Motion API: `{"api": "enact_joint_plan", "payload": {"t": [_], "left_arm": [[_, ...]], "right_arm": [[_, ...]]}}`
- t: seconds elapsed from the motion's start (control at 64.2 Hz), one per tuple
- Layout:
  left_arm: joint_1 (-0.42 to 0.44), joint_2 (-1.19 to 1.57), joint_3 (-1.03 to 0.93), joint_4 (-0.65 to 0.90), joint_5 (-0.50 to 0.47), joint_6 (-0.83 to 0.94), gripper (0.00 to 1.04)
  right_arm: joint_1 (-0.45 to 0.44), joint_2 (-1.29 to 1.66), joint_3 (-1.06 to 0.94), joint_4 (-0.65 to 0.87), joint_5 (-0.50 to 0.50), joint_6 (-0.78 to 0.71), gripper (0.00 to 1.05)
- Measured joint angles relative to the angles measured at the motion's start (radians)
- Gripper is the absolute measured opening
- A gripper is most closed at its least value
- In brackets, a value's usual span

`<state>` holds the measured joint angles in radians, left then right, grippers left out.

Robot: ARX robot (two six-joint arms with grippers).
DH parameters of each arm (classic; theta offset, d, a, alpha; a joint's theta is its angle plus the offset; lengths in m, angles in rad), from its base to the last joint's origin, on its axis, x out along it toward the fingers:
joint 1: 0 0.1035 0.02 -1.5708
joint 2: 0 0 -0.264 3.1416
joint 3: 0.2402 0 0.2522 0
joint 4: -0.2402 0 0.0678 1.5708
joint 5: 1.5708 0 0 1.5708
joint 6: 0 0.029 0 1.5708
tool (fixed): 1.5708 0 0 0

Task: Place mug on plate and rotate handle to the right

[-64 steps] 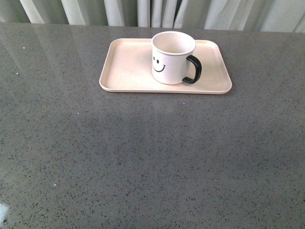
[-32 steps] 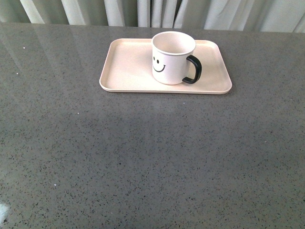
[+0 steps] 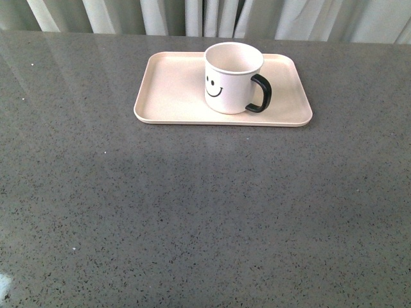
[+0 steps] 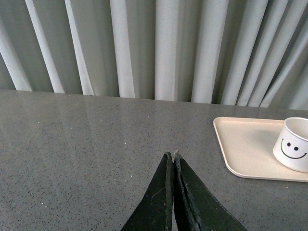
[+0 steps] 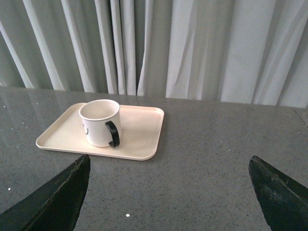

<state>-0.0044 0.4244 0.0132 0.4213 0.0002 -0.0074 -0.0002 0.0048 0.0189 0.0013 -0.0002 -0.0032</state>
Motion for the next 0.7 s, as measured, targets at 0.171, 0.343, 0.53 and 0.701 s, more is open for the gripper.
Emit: {"api": "enact_joint_plan", "payload": {"t": [0.171,0.343,0.53,0.701], "left_arm": [[0.000,-0.074,0.000,-0.070,0.000,0.000,0.01],[0.000,-0.149,0.000,-0.145,0.000,0.000,0.01],[0.000,-0.211,0.000,-0.206,0.000,0.000,0.01],[0.000,-0.246,0.000,-0.242,0.000,0.000,0.01]], "right_arm": [[0.000,0.000,0.000,0.000,0.000,0.000,0.96],[0.000,0.000,0.000,0.000,0.000,0.000,0.96],[0.000,0.000,0.000,0.000,0.000,0.000,0.96],[0.000,0.000,0.000,0.000,0.000,0.000,0.96]]}}
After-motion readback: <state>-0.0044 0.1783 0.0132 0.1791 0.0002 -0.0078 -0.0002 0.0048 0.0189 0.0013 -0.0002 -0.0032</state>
